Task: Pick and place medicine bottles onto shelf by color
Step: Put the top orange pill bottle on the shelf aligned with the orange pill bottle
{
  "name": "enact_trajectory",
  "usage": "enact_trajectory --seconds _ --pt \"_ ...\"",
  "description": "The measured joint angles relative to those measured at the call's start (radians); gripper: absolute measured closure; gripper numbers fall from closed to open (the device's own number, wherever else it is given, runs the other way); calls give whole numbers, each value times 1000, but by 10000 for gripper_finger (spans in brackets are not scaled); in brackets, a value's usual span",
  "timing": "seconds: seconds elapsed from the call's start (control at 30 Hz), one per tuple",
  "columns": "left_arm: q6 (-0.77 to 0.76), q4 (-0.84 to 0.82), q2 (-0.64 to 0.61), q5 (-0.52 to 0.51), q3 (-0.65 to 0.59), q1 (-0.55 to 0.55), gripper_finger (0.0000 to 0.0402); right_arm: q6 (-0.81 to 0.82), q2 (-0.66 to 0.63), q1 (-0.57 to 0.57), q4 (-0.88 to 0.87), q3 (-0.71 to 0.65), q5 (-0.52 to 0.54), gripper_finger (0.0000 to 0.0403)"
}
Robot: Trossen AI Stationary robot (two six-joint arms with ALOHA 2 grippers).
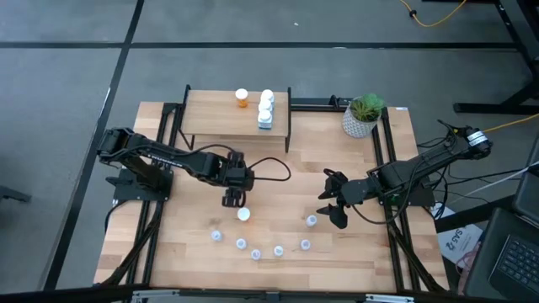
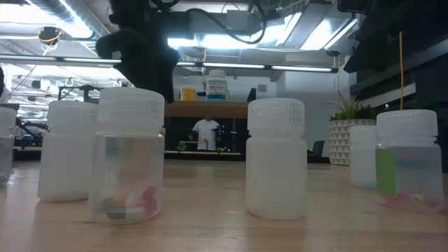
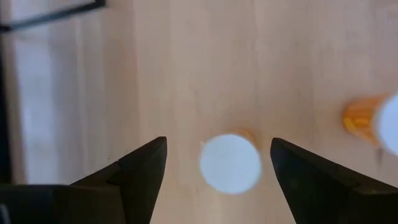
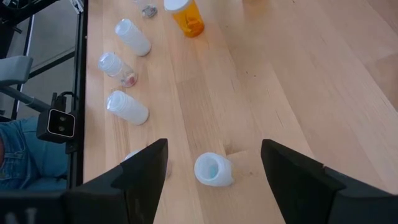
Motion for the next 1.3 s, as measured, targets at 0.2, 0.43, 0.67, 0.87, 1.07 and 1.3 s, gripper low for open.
enact_trajectory --seconds 0.2,0.43,0.67,0.87,1.07,1.3 --pt "-36 -10 13 90 0 -1 122 0 0 0 0 0 0 142" --pt "-37 -25 57 85 -2 4 126 1 0 0 0 0 0 142" --pt "-36 -27 94 74 0 5 126 0 0 0 -6 0 0 142" --pt "-30 -30 93 4 0 10 127 0 0 0 -7 0 0 142" --pt "-28 -50 97 50 -17 39 127 0 0 0 -7 0 0 142" --pt "-27 -44 97 55 -30 70 127 0 0 0 -7 0 0 142"
